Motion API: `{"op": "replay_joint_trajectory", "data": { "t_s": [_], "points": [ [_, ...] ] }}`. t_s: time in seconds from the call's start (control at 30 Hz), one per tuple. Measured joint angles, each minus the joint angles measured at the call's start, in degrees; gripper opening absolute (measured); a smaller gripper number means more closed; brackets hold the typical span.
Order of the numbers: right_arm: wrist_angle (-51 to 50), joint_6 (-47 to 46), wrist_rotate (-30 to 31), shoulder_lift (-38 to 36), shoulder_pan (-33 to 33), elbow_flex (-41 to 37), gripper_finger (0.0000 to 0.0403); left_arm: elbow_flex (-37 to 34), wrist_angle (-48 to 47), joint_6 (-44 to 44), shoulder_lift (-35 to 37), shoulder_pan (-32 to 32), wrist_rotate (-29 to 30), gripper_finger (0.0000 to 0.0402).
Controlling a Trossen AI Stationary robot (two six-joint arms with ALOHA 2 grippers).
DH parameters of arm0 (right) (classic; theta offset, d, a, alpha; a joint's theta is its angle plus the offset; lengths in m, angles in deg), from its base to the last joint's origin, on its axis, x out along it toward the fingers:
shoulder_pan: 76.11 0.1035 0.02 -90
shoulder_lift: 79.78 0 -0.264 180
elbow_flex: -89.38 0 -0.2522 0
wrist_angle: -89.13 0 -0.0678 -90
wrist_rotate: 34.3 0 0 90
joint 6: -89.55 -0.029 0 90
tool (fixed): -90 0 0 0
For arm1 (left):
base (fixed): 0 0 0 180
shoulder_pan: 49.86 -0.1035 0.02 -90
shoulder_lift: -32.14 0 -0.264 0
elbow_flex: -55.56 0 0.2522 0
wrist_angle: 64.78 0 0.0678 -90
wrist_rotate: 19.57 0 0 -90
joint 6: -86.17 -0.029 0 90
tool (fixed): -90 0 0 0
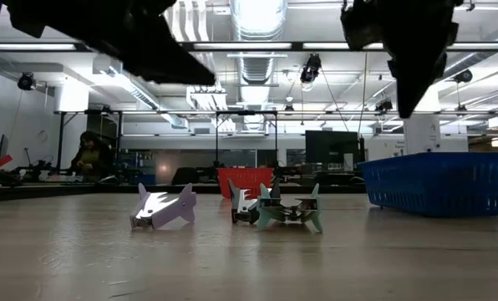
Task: Pick and place Stapler, Stapler remover, tape
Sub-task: Put the violet staple remover into the orange bin
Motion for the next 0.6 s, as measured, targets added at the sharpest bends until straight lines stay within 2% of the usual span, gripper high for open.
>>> {"op": "replay_joint_trajectory", "data": {
  "t_s": [0.27, 0.43, 0.6],
  "points": [
    [3.9, 4.8, 9.6, -0.1, 0.3, 1.3, 0.0092, 0.0, -12.3, 24.9, -0.2, 0.4, -13.5, 0.0106],
    [9.6, 10.9, 18.1, -0.1, 1.2, 1.3, 0.0083, 0.0, -15.3, 33.6, -0.2, 1.6, -14.7, 0.0106],
    [11.0, 15.0, 28.6, -0.1, 3.4, 1.2, 0.0075, 0.0, -16.8, 43.4, -0.5, 4.2, -14.8, 0.0106]
  ]
}}
